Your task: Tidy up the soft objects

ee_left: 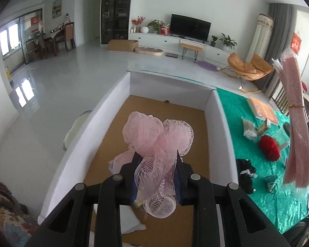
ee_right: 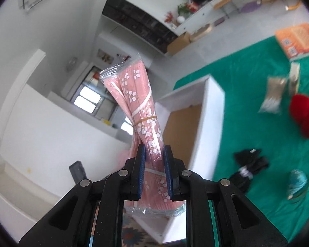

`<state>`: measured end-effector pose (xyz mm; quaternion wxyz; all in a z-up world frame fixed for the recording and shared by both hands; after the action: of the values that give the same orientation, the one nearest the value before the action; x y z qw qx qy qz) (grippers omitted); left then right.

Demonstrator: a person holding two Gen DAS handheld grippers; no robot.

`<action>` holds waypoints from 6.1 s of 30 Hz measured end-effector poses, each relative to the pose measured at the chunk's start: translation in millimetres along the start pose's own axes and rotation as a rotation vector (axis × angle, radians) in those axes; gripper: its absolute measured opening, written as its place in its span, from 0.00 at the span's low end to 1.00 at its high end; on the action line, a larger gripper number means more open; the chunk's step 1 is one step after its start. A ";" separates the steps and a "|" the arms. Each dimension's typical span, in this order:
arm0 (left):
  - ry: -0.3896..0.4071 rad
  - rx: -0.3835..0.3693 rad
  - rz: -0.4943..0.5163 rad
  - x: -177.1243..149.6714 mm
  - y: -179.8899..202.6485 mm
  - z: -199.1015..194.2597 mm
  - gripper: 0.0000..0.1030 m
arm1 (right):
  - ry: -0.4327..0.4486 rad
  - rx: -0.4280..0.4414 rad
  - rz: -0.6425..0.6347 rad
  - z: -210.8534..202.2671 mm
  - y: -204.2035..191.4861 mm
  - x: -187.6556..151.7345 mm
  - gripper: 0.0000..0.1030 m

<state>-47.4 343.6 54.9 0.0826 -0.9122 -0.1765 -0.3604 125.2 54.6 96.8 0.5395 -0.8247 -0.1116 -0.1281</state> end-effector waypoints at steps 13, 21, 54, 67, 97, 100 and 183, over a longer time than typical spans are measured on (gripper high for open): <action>0.097 -0.035 0.070 -14.1 65.2 -2.1 1.00 | 0.062 -0.445 -0.268 17.9 87.7 -45.9 0.74; 0.002 -0.421 0.232 -51.7 236.5 7.8 1.00 | 0.313 -0.842 -0.174 -103.8 228.9 -55.8 0.74; -0.101 -0.324 0.480 -116.3 333.8 124.5 1.00 | 0.347 -1.041 -0.119 -159.6 279.3 -87.5 0.85; -0.101 -0.324 0.480 -116.4 334.1 124.2 1.00 | 0.344 -1.045 -0.120 -159.5 277.9 -89.2 0.86; -0.100 -0.323 0.481 -116.5 334.0 124.3 1.00 | 0.341 -1.046 -0.121 -160.2 277.8 -89.6 0.87; -0.100 -0.323 0.481 -116.5 333.9 124.4 1.00 | 0.341 -1.046 -0.121 -160.3 277.7 -89.8 0.87; 0.018 -0.018 -0.047 -26.3 17.9 6.8 0.65 | -0.068 -0.094 -0.136 10.0 -0.2 -22.9 0.15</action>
<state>-54.1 322.1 31.4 0.0674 -0.9052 -0.1939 -0.3722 104.4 62.8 85.5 0.4861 -0.8435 -0.1796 -0.1416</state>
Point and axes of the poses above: each gripper's, at about its wrist camera, not at the fingertips, and z roughly the way its jaws point, y to its right, x to its top, the point moved 4 cm from there along z, roughly the way its jaws point, and after that the axes turned 9 degrees about z, right-handed, at the moved point
